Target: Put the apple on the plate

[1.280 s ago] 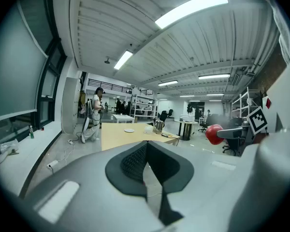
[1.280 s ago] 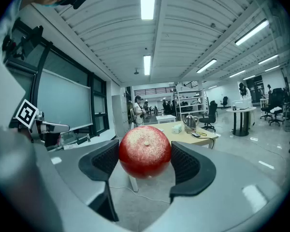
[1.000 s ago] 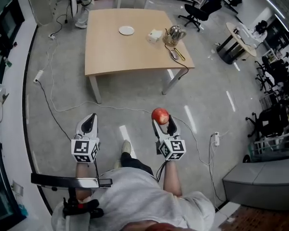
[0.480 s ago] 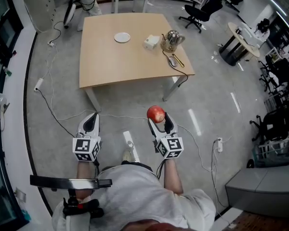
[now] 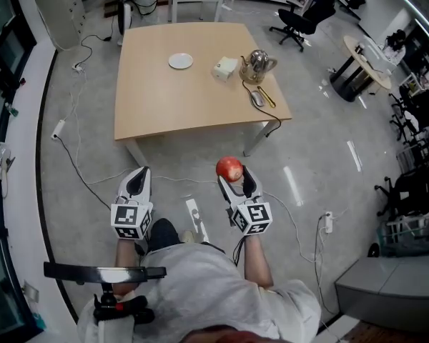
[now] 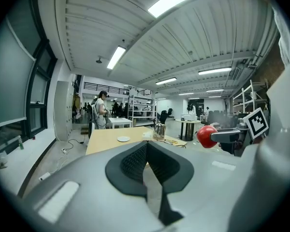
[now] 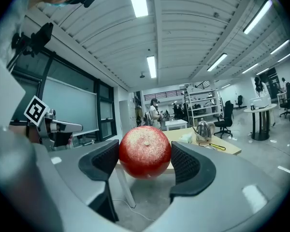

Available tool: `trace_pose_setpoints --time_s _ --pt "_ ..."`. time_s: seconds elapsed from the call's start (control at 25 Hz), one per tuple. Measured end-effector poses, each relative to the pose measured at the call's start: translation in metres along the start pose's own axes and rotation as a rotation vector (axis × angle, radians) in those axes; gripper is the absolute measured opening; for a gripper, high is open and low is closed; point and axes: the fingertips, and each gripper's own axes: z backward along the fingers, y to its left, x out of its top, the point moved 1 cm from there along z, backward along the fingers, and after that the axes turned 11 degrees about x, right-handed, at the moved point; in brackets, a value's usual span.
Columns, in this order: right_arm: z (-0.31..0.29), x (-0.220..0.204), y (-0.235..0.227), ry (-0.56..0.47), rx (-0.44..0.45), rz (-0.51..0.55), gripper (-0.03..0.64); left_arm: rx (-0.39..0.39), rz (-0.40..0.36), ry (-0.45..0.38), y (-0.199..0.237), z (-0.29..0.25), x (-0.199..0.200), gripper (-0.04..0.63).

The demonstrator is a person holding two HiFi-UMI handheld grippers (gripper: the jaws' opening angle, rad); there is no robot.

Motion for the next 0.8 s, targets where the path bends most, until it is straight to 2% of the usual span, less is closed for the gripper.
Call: trace_pose_setpoints --time_s 0.4,0.8 --pt "-0.051 0.007 -0.043 0.002 -0.011 0.003 0.343 -0.013 -0.013 0.005 0.012 -0.067 0.008 0.020" --pt "-0.135 0.023 -0.101 -0.002 -0.060 0.011 0.343 -0.053 -0.031 0.000 0.043 -0.176 0.024 0.020"
